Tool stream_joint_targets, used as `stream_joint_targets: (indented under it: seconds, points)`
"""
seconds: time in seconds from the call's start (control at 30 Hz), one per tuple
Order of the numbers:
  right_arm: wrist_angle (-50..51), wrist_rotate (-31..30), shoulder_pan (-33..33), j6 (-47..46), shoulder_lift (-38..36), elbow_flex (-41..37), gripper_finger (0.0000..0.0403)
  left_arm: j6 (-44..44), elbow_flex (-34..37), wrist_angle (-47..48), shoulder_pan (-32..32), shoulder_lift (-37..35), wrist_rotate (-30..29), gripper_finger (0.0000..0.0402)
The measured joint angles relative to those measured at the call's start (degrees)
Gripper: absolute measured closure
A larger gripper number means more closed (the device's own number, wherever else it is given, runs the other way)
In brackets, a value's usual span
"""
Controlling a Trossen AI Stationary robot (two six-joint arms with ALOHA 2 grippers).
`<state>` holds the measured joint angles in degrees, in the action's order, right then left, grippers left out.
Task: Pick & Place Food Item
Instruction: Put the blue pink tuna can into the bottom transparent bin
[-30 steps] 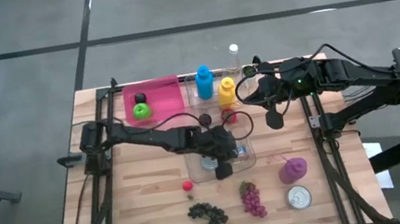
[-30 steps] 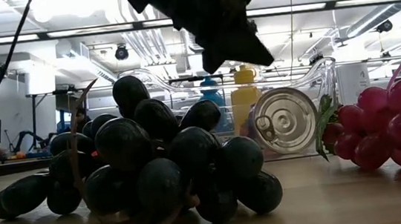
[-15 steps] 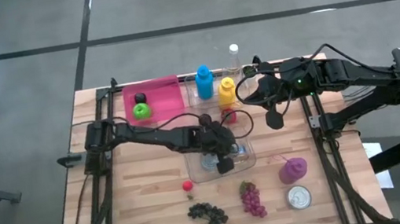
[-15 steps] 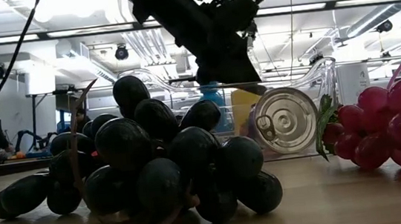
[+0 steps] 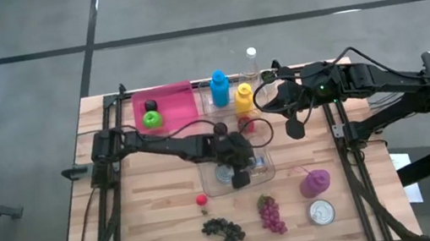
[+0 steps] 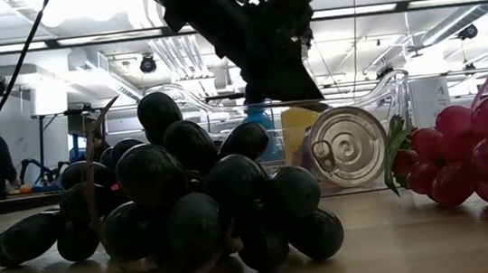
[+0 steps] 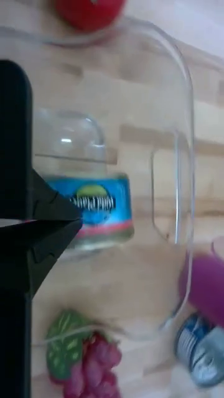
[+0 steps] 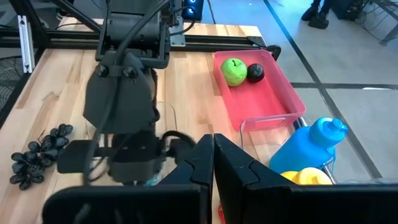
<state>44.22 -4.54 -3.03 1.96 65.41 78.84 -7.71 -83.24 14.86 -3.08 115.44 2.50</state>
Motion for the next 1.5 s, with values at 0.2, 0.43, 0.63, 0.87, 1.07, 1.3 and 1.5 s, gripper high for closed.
stream_joint_targets:
  seconds: [0.2, 0.43, 0.63, 0.87, 1.07, 1.3, 1.5]
  points:
    - [0.0, 0.0, 0.0, 0.1, 0.0, 0.0, 0.0394, 4.6, -0.1, -3.1, -0.8, 0.0, 2.2, 0.0401]
    - [0.0, 0.0, 0.0, 0.0, 0.0, 0.0, 0.0394, 4.6, -0.2, -4.0, -0.7, 1.9, 5.1, 0.0401]
    - [0.0, 0.0, 0.0, 0.0, 0.0, 0.0, 0.0394, 4.5, -0.2, -4.1, -0.7, 1.8, 2.7, 0.0401]
    - [0.0, 0.0, 0.0, -0.2, 0.0, 0.0, 0.0394, 4.5, -0.2, -3.9, -0.6, 1.7, -2.5, 0.0401]
    - [0.0, 0.0, 0.0, -1.7, 0.0, 0.0, 0.0394, 4.5, -0.2, -3.5, -0.6, 1.3, -5.4, 0.0401]
    - [0.0, 0.0, 0.0, -1.5, 0.0, 0.0, 0.0394, 4.5, -0.1, -1.5, -0.4, 0.8, -9.9, 0.0401]
    - [0.0, 0.0, 0.0, -1.6, 0.0, 0.0, 0.0394, 4.4, -0.1, -0.1, -0.4, 0.2, -12.7, 0.0401]
